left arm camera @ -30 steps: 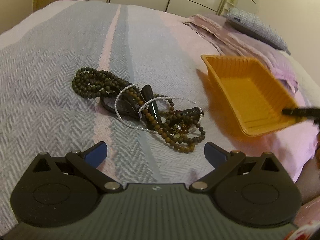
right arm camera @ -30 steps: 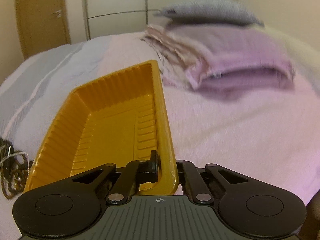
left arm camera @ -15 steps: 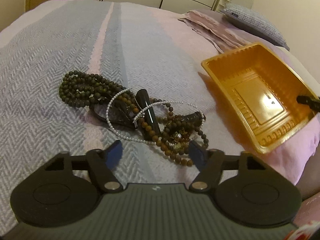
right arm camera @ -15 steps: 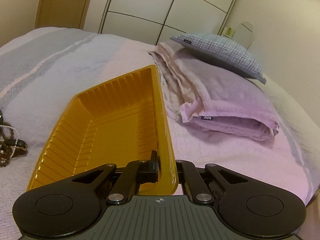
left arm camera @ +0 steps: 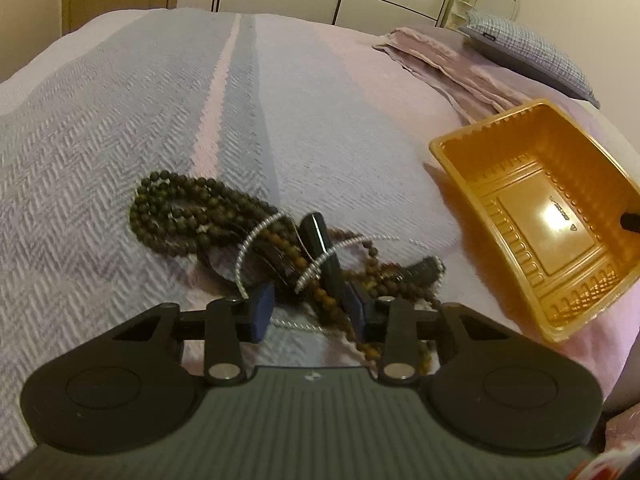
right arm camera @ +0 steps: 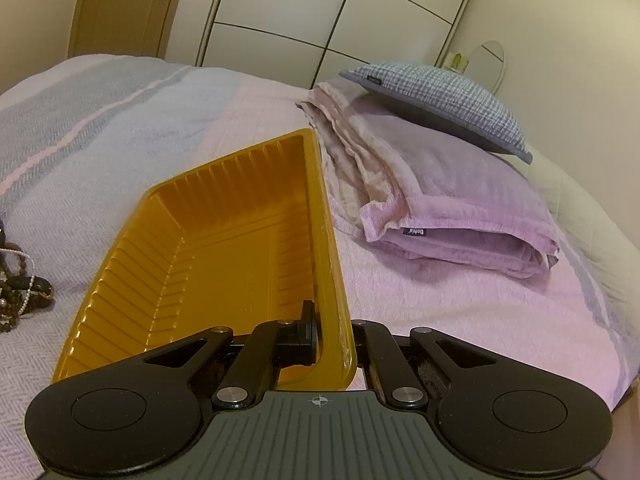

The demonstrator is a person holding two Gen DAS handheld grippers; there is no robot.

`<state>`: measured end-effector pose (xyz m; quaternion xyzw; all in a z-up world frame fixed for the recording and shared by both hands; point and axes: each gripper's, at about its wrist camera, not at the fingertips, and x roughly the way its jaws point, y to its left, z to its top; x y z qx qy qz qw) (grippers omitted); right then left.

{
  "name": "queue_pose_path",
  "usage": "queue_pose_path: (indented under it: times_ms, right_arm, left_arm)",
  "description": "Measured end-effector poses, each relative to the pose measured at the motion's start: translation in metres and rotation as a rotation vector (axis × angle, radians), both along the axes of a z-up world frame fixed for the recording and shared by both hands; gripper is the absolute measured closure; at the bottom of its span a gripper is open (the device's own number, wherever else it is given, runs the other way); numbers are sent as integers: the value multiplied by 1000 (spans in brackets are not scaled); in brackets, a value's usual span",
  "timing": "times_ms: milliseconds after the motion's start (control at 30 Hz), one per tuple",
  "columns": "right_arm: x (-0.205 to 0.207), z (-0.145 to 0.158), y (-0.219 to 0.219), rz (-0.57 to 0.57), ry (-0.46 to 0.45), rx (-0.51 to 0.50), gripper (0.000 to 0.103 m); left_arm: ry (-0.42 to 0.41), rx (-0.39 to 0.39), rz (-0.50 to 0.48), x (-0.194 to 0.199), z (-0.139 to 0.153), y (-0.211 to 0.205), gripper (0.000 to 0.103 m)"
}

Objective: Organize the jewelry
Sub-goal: 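Grasp the small brown bead bracelet with the left tool while the right tool holds the tray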

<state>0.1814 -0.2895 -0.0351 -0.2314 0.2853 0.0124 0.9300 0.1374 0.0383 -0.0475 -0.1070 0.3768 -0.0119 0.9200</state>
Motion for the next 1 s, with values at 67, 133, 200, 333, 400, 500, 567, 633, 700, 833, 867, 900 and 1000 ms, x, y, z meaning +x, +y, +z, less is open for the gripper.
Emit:
queue_pose_path:
  times_ms: [67, 133, 200, 333, 400, 500, 567, 633, 700, 833, 867, 900, 1000]
  right_arm:
    - [0, 0, 0, 0, 1, -1, 99]
    - [1, 0, -1, 0, 2, -1, 99]
    - [2, 1, 0, 0, 2, -3, 99]
    - [0, -1, 0, 1, 1, -4, 98]
    - [1, -1, 0, 1, -1, -3, 99]
    - [0, -1, 1, 1, -3, -4, 99]
    - [-1, -1, 1, 3, -5, -4, 99]
    - [-1, 0, 1, 2, -6, -3, 99]
    - [-1, 0, 1, 4, -7, -4, 99]
    - [-2, 2, 3, 6, -11, -3, 99]
    - [-2, 2, 3, 6, -13, -3, 99]
    - [-3, 2, 4, 7, -15, -2, 99]
    - [-5, 3, 7, 10, -21, -2, 99]
  left_arm:
    - [-1, -8, 2, 4, 0, 4, 71]
    - [10, -2, 1, 8, -1, 5, 78]
    - [14, 18, -3, 11, -2, 3, 84]
    - [33, 27, -23, 10, -3, 2, 102]
    - [33, 27, -38, 6, -2, 3, 102]
    - [20, 16, -67, -3, 4, 4, 102]
    - [-1, 17, -85, -9, 11, 5, 102]
    - [-21, 13, -96, -16, 20, 7, 102]
    - [-50, 10, -109, -21, 32, 10, 102]
    - [-114, 8, -144, -33, 61, 18, 102]
    - [-134, 16, -154, -36, 70, 18, 102]
    - [-153, 18, -165, -38, 79, 19, 102]
    - [-205, 16, -188, -46, 105, 23, 102]
